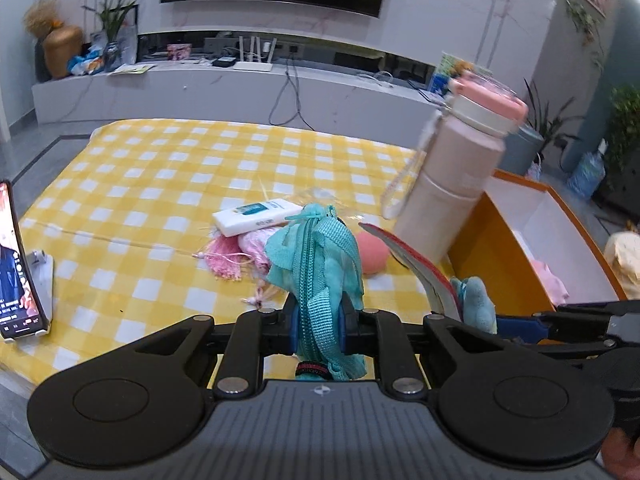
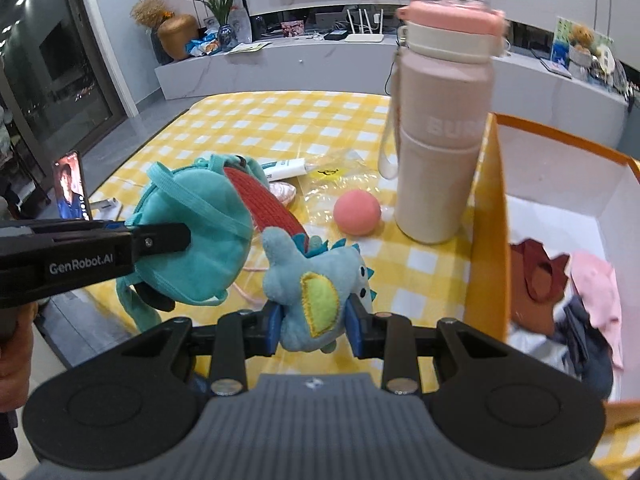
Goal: Organize soft objects
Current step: 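Lift both plush toys and carry them toward the white box, then lower both plush toys into the white box and open both grippers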
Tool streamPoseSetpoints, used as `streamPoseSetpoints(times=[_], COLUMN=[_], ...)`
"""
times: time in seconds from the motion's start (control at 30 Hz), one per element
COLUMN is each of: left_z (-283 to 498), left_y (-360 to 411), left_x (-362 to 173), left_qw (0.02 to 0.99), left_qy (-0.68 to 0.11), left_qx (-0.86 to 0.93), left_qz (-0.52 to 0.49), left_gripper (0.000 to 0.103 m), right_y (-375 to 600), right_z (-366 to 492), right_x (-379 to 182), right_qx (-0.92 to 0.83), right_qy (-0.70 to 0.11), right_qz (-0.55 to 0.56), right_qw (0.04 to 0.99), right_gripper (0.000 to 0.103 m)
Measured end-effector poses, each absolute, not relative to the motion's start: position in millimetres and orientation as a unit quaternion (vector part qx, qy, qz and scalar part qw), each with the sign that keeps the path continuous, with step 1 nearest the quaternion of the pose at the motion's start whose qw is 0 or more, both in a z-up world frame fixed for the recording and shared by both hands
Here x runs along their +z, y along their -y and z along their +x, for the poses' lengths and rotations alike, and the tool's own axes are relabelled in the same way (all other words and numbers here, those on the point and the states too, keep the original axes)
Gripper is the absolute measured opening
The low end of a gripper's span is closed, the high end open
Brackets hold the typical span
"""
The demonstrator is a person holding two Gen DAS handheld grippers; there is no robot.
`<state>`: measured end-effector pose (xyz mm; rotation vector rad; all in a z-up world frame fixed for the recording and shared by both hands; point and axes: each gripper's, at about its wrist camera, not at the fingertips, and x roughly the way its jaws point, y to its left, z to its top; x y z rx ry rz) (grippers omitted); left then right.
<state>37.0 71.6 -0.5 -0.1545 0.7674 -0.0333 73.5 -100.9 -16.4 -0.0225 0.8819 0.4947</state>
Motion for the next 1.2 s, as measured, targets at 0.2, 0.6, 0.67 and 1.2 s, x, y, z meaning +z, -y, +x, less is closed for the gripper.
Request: streamPoseSetpoints(times=[0.2, 0.6, 0.67, 1.2], left_z=[26.0, 19.9, 22.1, 61.5], left_y=[-51.9, -10.6, -1.8, 79.3], left_x=[0.1, 19.0, 24.7, 47.2], left_qw=[0.922, 0.929, 0.932, 0.934], left_qy=[-0.383, -0.36, -0.35, -0.307], left_qx=[-0.032, -0.079, -0.09, -0.185], left_qz=[-0.053, -0.032, -0.029, -0.006], left_gripper=[0.019, 0.019, 0.019, 0.019], right_y=[130.1, 202.5, 213.4, 294.8], right_z=[56.5, 34.1, 32.7, 58.1], right_x=[-7.9, 14.8, 20.4, 45.0], right_qx=[0.224, 0.193, 0.191, 0.107], right_qy=[-0.426, -0.408, -0.402, -0.345], right_qz=[0.016, 0.102, 0.115, 0.107], right_qw=[0.876, 0.887, 0.888, 0.926], right_gripper=[0.032, 0.027, 0.025, 0.022])
